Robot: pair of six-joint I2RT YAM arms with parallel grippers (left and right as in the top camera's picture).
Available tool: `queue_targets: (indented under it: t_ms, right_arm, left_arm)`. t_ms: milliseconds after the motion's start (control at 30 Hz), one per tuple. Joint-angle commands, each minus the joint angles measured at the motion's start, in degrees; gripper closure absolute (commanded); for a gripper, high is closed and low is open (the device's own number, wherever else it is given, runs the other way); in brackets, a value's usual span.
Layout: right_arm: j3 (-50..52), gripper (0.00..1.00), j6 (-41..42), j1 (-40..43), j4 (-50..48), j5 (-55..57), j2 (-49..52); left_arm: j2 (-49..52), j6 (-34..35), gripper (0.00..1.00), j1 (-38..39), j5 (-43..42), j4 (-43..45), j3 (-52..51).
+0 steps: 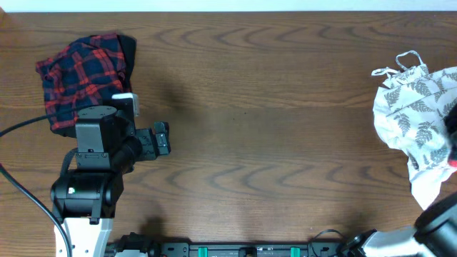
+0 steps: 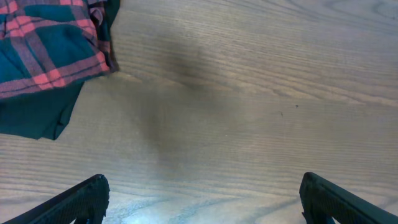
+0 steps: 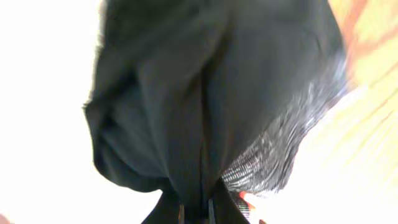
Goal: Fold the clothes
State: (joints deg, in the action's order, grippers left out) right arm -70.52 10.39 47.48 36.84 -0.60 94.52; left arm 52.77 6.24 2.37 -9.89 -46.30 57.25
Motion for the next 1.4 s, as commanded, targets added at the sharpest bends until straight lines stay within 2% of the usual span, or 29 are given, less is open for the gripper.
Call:
queue_targets:
  t_ms: [0,67,167,233,300,333,367,400,500,700,833,933,1100,1233,1367]
  right_arm:
    - [-1.07,0.99,-1.09,-2.1,-1.03,-12.13,-10.23]
    - [-1.07,0.99,-4.22,-4.13,-1.62,-19.23,-14.88]
    - [-1.07,0.99,-13.14,-9.94,-0.76,-29.57,-21.05]
    - [-1.05,0.99,-19.93,-16.35,2.29,-30.53,-23.61]
    - [-1.05,0.96,-24.37,-23.5,6.29,-25.97,-24.24]
    - [-1.05,0.66,-25.51,-27.04,8.5,-21.07,-24.06]
    - [-1.05,0.25,-25.4,-29.49,9.81,-15.5,-23.78]
    - [-1.05,0.01,-23.89,-31.63,10.58,-8.11,-23.43]
    - [-1.05,0.01,-14.91,-33.31,9.44,6.86,-23.28]
    - [-1.05,0.01,-14.29,-32.46,7.28,4.92,-23.47]
    - [-1.03,0.01,-14.38,-32.57,7.52,-1.9,-22.01]
    - [-0.96,0.01,-17.66,-32.57,8.9,-10.67,-19.56]
    - [-0.96,0.01,-18.16,-33.62,12.15,-20.94,-11.47]
    - [-0.96,0.21,-17.46,-35.85,11.04,-29.16,-4.31]
    - [-0.96,0.28,-11.96,-38.21,5.29,-29.24,2.89]
  left_arm:
    - [0.31,0.5,0.02,0.28,0.13,-0.13,1.16]
    - [0.42,0.5,0.02,0.28,0.11,-0.13,1.16]
    - [0.46,0.5,0.02,0.28,0.11,-0.15,1.16]
    - [0.5,0.5,0.02,0.28,0.11,-0.09,1.16]
    - [0.72,0.5,0.02,0.28,0.11,0.09,1.16]
    - [0.76,0.5,0.02,0.28,0.11,0.09,1.16]
    - [0.81,0.5,0.02,0.28,0.11,0.09,1.16]
    - [0.81,0.5,0.02,0.28,0.11,0.07,1.16]
    - [0.81,0.5,0.02,0.28,0.11,0.07,1.16]
    - [0.81,0.5,0.02,0.28,0.11,0.07,1.16]
    - [0.83,0.5,0.02,0.28,0.11,0.11,1.16]
    - [0.83,0.5,0.02,0.28,0.11,0.09,1.16]
    - [1.62,0.52,0.02,0.28,0.09,0.07,1.16]
    - [2.8,0.55,0.02,0.28,0.09,0.09,1.16]
    - [4.46,0.52,0.02,0.28,0.09,0.07,1.16]
